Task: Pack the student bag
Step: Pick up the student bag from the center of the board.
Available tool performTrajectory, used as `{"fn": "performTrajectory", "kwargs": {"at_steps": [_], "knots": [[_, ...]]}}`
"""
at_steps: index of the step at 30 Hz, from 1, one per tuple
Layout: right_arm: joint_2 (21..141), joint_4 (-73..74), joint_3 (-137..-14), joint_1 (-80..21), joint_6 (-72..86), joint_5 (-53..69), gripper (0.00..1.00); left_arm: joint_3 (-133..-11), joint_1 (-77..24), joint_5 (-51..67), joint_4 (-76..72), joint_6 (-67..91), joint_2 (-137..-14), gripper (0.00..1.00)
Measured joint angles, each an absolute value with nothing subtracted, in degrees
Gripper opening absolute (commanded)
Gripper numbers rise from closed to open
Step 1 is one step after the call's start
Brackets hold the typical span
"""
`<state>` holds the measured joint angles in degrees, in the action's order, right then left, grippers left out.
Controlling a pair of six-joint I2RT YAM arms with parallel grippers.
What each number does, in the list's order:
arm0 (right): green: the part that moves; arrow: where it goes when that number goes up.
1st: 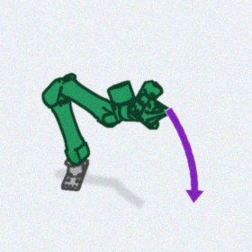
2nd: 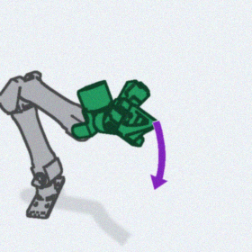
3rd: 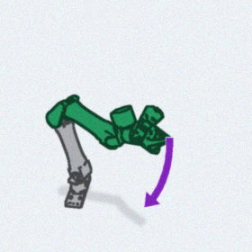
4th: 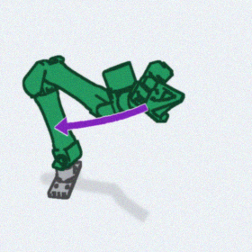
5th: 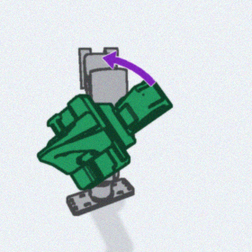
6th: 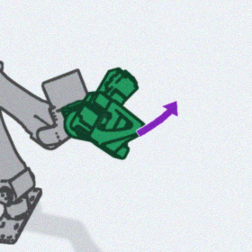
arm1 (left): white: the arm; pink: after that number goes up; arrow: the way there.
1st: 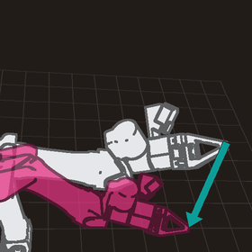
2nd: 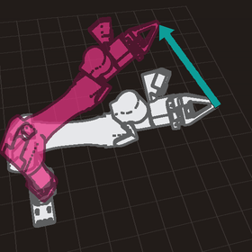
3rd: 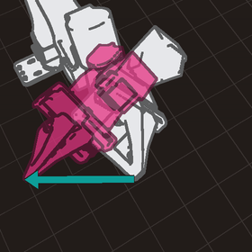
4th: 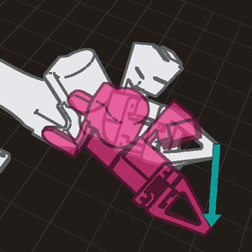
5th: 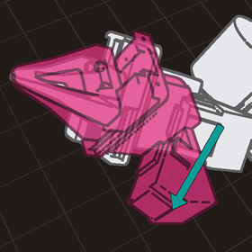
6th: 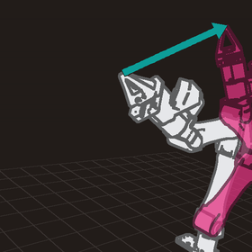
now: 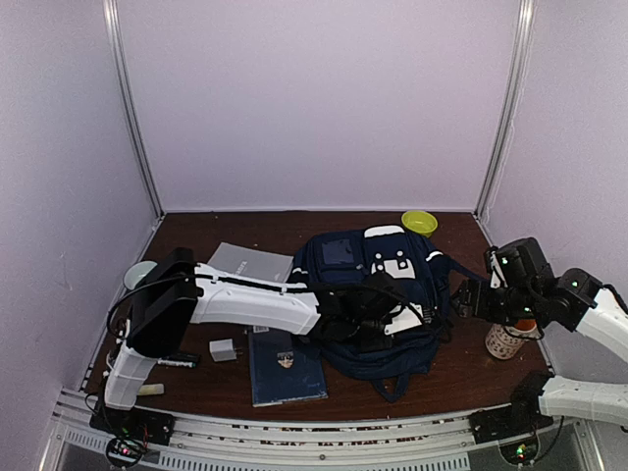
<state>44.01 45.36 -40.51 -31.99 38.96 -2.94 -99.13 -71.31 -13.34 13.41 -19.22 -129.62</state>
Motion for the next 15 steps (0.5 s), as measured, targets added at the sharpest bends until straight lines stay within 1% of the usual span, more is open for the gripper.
{"fn": "performTrajectory", "kwargs": {"at_steps": [4,8,15], "knots": [[42.48,44.12,-39.33,-31.99,37.63,-2.48,0.90,-97.10,-70.96,-13.06,12.05,-17.58,-127.81,0.00],[38.28,41.15,-36.73,-32.01,35.92,-2.28,0.88,-93.62,-69.10,-11.03,10.96,-13.61,-123.57,0.00],[29.67,31.42,-28.29,-32.08,34.37,-1.72,0.88,-90.06,-64.16,-7.79,10.37,-8.29,-117.60,0.00]]}}
